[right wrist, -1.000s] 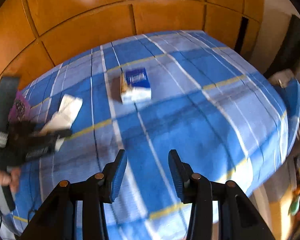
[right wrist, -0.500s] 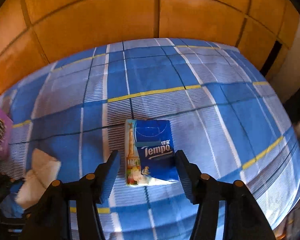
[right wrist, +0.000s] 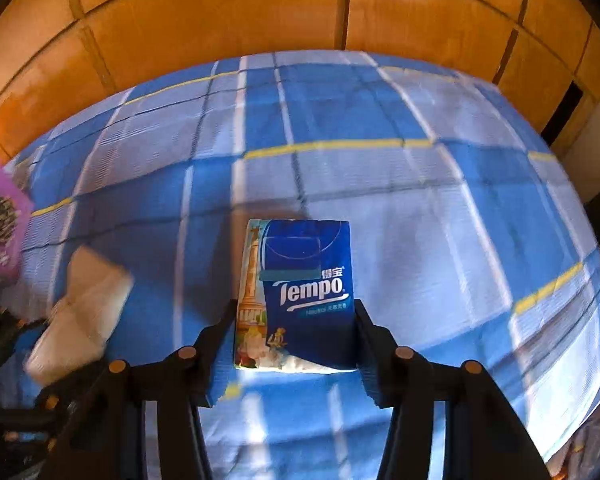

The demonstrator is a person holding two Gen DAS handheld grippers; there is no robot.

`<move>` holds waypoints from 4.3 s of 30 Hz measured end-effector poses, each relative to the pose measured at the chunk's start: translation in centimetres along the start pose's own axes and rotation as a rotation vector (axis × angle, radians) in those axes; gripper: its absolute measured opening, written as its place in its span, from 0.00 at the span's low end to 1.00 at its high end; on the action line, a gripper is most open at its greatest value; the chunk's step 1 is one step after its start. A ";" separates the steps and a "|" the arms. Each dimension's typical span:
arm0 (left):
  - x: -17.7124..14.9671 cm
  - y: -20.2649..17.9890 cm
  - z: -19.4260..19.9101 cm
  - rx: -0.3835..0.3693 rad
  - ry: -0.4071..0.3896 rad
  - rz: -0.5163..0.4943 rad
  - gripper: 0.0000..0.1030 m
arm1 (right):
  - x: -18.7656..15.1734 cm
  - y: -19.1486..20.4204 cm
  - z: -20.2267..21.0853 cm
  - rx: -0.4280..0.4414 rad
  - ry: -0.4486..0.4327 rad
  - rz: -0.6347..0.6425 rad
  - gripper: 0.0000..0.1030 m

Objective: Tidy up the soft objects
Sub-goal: 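Carry the mesh roll into the gold tray and open the left tool while the right tool holds the pack, then lift the Tempo pack with the right tool and turn toward the tray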

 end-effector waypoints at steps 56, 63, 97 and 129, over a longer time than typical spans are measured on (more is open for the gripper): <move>-28.7 35.1 32.6 0.455 -0.301 0.968 0.37 | -3.9 3.0 1.5 -0.180 -0.208 -0.017 0.51; -29.2 32.9 29.7 0.356 -0.290 0.980 0.37 | -3.9 3.3 1.5 -0.213 -0.199 -0.029 0.51; -26.2 30.9 30.1 0.629 -0.339 0.775 0.77 | -3.7 3.4 1.4 -0.243 -0.169 -0.059 0.51; -26.3 27.0 29.5 0.589 -0.336 0.698 0.78 | 6.8 16.0 5.1 -0.024 -0.104 0.191 0.51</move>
Point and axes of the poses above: each gripper's, at about its wrist camera, not at the fingertips, and z roughly against the way its jaws point, y to its left, x to its top, the point moved 5 cm from there along -z, roughly the way its jaws point, and after that the axes turned 3 degrees about z, right-handed, at the moved point
